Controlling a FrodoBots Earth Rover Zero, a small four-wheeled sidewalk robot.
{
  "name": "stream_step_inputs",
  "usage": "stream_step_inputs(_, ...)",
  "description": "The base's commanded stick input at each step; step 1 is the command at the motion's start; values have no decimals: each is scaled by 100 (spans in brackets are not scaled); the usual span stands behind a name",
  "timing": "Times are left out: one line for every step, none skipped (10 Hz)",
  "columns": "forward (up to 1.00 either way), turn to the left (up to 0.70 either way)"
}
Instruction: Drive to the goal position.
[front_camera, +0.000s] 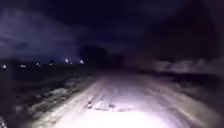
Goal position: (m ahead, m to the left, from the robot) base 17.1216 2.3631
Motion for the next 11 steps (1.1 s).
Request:
stream_step_inputs(85, -34)
stream_step_inputs(85, -34)
stream_step_inputs(85, 0)
stream_step_inputs(85, 0)
stream_step_inputs(85, 0)
stream_step_inputs(85, 0)
stream_step_inputs(85, -1)
stream_step_inputs(85, -2)
stream_step_inputs(85, -4)
stream_step_inputs(85, -6)
stream_step_inputs(85, -25)
